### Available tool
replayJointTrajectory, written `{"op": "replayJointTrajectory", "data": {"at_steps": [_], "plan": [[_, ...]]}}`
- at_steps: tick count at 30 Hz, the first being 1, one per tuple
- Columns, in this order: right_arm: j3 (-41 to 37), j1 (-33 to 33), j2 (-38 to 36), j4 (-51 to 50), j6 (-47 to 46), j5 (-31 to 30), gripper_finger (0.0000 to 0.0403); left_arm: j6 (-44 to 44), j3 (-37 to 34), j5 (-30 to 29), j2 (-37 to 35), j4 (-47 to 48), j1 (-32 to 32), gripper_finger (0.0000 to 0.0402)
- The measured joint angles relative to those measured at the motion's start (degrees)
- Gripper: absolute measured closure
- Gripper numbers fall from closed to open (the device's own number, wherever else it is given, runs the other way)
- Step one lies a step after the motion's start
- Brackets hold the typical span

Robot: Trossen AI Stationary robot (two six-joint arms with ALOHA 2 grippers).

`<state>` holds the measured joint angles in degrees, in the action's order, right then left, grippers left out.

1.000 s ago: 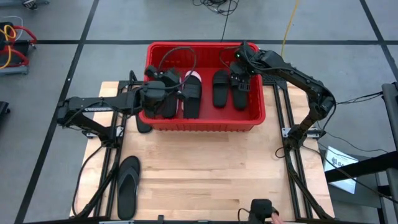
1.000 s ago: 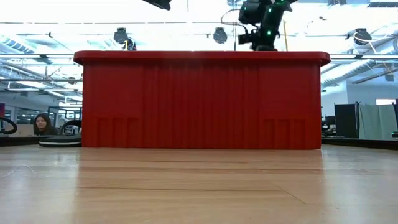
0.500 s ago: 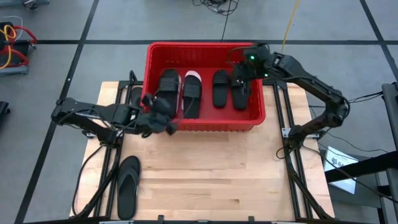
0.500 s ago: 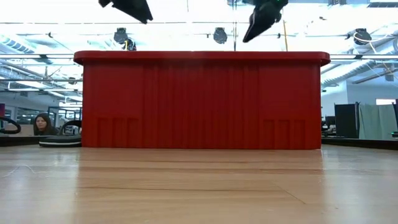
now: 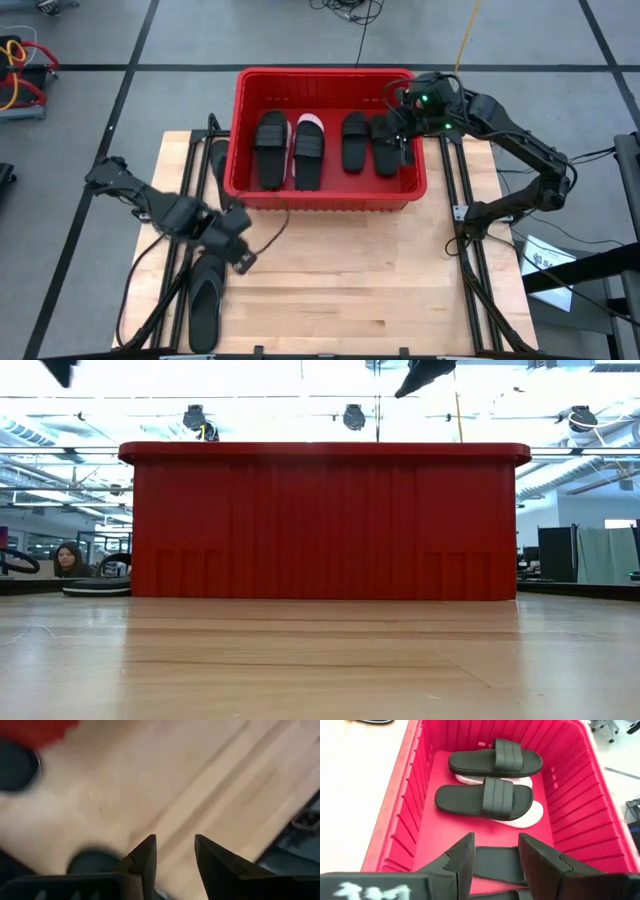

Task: Pick and place slides into bin
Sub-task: Put the bottom black flip flop on top of the slide in the red bin

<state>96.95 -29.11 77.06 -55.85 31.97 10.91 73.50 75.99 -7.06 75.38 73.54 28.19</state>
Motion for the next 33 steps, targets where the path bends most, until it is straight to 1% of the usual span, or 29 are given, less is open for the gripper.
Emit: {"op": "replayJointTrajectory", "data": {"at_steps": [6,10,16,22,29,33], "plan": [[0.0,1.2,0.1,-0.6,-1.3,-0.1,0.0262,13.2,-1.3,2.8,2.9,0.3,9.9,0.0275],[0.0,2.3,0.1,-0.6,-1.3,-0.1,0.0263,17.6,-2.3,6.4,6.3,0.3,13.4,0.0275],[0.0,3.0,0.1,-0.6,-1.3,-0.1,0.0262,22.2,-3.1,14.0,11.2,0.2,15.0,0.0275],[0.0,3.0,0.1,-0.6,-1.3,-0.1,0.0262,28.4,-4.2,19.3,14.2,0.1,16.6,0.0275],[0.0,3.0,0.1,-0.5,-2.6,-0.1,0.0262,32.7,-5.2,20.2,16.9,0.3,19.1,0.0275],[0.0,3.0,0.1,-0.5,-2.6,-0.1,0.0261,34.5,-5.4,20.5,18.8,3.3,19.7,0.0275]]}}
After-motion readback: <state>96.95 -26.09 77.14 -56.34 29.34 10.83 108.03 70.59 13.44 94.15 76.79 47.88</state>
